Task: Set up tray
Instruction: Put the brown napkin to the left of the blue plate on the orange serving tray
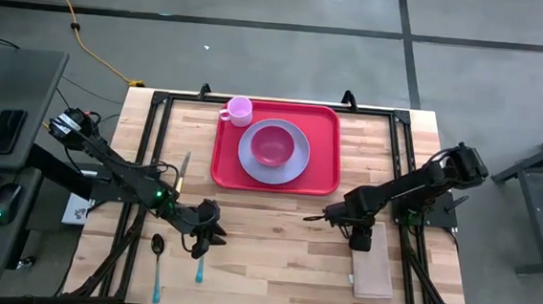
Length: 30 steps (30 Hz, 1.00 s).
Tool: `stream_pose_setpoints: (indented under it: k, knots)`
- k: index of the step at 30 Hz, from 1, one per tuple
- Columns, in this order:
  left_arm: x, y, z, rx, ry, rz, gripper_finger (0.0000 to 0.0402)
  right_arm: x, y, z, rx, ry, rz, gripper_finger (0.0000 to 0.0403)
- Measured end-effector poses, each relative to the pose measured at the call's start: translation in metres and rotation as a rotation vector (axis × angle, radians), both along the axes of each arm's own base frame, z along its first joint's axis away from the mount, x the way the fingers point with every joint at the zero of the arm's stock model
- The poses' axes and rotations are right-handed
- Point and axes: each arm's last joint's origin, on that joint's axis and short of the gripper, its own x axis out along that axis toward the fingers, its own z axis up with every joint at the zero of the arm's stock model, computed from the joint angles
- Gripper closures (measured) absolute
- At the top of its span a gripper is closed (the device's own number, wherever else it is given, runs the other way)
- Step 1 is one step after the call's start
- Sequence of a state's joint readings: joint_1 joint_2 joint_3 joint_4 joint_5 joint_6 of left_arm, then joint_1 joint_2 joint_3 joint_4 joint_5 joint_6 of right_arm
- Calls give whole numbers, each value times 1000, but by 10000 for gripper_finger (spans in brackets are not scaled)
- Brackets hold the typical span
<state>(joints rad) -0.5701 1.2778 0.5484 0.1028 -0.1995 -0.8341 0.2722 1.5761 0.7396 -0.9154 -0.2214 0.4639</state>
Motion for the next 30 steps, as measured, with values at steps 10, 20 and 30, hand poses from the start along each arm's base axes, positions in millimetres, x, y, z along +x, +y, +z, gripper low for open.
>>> stream_pose_setpoints:
  k: [10,20,30]
  knots:
    - [0,0,0,0,0,0,229,1,0,0,7,-5,-5,300]
    - [0,0,0,0,0,0,229,1,1,-1,21,-10,-9,362]
    - [0,0,0,1,0,1,229,2,1,-1,15,-15,-43,400]
